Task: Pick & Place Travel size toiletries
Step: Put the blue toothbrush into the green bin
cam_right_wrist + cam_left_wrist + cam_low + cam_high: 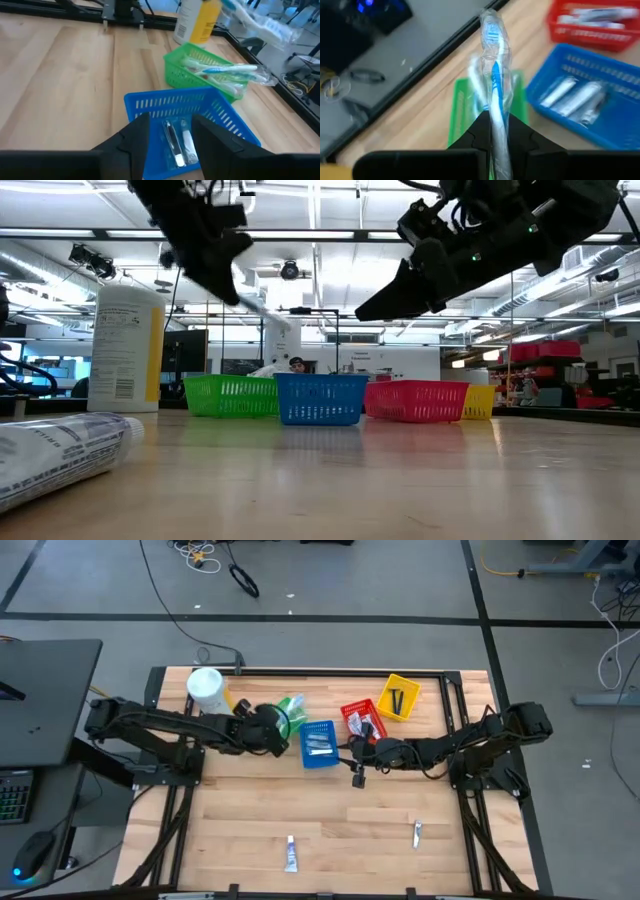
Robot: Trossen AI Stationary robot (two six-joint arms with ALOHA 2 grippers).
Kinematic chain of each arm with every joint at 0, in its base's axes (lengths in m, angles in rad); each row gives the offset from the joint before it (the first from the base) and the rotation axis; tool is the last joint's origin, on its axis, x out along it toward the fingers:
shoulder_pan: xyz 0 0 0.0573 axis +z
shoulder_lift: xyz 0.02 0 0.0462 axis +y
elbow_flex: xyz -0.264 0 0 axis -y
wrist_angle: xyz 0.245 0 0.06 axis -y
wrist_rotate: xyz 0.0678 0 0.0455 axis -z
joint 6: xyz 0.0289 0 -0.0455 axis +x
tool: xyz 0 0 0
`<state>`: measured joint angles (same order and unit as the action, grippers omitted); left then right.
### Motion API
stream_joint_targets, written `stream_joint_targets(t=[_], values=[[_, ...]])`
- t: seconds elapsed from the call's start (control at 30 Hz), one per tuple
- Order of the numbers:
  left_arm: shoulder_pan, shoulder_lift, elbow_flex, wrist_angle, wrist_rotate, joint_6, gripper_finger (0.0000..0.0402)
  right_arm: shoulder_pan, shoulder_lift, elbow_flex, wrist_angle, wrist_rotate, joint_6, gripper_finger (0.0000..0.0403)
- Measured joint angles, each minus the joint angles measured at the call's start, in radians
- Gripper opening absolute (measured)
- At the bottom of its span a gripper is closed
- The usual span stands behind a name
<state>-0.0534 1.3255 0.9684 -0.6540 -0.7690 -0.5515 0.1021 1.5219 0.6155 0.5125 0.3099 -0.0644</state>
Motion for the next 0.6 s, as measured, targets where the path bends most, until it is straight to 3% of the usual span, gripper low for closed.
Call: stream_joint_targets(t=[0.17,0.4,0.6], values=[[0.061,-0.003,-0.16,0.188,0.063,0.035,0.003,-0.001,0.0,0.0,0.0,0.001,0.012,0.0154],[0.157,0.001,-0.389,0.667,0.146,0.193,0.0031,-0.005,0.0,-0.001,0.011,-0.006,0.012,0.0154],[0.266,0.001,-0.492,0.753,0.303,0.238,0.0042,-0.019,0.0,-0.001,0.012,-0.007,0.012,0.0154]])
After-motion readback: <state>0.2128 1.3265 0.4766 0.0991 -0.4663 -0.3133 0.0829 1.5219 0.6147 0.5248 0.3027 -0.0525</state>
